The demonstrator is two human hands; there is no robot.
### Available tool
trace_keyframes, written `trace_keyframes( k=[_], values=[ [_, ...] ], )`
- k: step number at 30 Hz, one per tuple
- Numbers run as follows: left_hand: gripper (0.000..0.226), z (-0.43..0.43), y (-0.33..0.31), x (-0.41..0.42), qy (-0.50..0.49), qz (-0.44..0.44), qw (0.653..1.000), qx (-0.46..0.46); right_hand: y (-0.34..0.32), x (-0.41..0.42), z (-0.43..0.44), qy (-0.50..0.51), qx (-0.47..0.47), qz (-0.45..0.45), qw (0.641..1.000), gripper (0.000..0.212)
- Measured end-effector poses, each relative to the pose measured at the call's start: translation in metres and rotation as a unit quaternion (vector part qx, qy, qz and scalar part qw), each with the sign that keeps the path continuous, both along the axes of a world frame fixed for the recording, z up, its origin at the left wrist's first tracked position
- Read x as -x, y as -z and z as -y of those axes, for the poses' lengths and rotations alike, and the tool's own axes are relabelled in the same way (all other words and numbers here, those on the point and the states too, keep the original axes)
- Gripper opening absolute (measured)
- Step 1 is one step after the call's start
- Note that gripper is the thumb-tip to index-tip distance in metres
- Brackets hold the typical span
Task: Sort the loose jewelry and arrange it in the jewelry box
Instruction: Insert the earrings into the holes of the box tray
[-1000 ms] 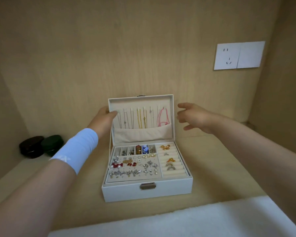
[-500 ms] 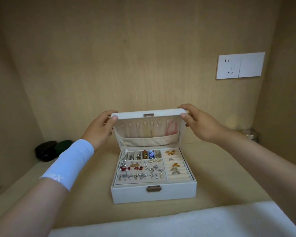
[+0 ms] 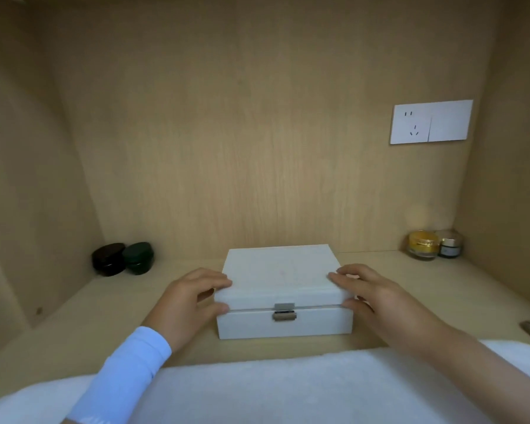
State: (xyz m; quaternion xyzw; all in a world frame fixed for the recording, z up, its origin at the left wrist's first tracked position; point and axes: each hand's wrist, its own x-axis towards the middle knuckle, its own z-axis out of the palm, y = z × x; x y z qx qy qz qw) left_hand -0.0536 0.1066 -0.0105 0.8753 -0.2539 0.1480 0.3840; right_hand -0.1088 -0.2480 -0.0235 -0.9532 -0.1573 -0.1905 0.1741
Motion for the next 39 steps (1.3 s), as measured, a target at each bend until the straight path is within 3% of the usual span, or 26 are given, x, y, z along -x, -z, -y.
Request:
trace_keyframes(
  k=[9,13,17,25,39],
  values=[
    [0.042,0.008,0.017,0.006,-0.032,-0.004,0.999,0.009,0.012,0.006,-0.012,0.022,-0.055,-0.001,0.998,0.039],
    [0.039,0.017,0.017,0.004,-0.040,-0.018,0.999,0.024,0.014,0.004,-0.017,0.024,-0.162,-0.053,0.985,0.052],
    [0.042,0.020,0.014,-0.008,-0.053,-0.067,0.993,0.086,0.015,-0.011,-0.021,0.032,-0.191,-0.088,0.977,0.064],
    [0.040,0.032,0.005,-0.055,-0.070,-0.125,0.986,0.087,0.006,-0.068,-0.022,0.051,-0.195,-0.104,0.974,0.065],
    [0.044,0.039,0.010,-0.088,-0.089,-0.130,0.983,0.094,0.019,-0.111,-0.015,0.038,-0.220,-0.094,0.970,0.068]
  ],
)
